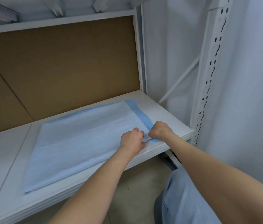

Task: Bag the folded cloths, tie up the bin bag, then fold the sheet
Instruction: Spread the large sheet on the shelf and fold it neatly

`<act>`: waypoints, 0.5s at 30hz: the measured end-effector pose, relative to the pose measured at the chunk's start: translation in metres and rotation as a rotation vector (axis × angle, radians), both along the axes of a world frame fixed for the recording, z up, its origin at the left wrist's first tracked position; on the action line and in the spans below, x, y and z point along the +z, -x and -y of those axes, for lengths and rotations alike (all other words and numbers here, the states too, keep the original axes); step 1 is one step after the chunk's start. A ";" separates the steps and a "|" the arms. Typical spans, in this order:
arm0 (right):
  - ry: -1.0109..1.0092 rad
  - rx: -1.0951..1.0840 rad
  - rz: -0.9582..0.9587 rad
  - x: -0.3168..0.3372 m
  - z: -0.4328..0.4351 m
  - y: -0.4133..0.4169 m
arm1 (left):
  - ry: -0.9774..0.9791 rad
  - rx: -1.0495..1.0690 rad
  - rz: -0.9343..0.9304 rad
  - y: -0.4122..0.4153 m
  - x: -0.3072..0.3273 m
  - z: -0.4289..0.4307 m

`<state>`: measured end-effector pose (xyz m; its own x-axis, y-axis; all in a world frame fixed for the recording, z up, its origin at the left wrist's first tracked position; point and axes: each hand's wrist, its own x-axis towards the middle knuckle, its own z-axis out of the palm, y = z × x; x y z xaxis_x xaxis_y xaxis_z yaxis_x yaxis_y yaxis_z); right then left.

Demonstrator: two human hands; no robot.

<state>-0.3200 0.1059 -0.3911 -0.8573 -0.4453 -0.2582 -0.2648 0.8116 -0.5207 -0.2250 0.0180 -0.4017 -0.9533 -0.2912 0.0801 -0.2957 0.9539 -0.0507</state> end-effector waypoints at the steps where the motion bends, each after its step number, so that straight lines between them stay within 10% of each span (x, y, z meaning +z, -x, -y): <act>1: -0.049 0.037 0.012 -0.001 0.000 -0.002 | 0.008 0.002 0.001 0.000 -0.001 -0.001; 15: -0.385 0.014 -0.472 -0.005 -0.017 0.004 | 0.103 -0.044 0.005 0.003 -0.001 -0.004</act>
<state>-0.3237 0.1233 -0.3965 -0.9131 -0.4076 0.0039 -0.4076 0.9130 -0.0138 -0.2277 0.0217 -0.4025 -0.9655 -0.2396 0.1021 -0.2531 0.9557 -0.1504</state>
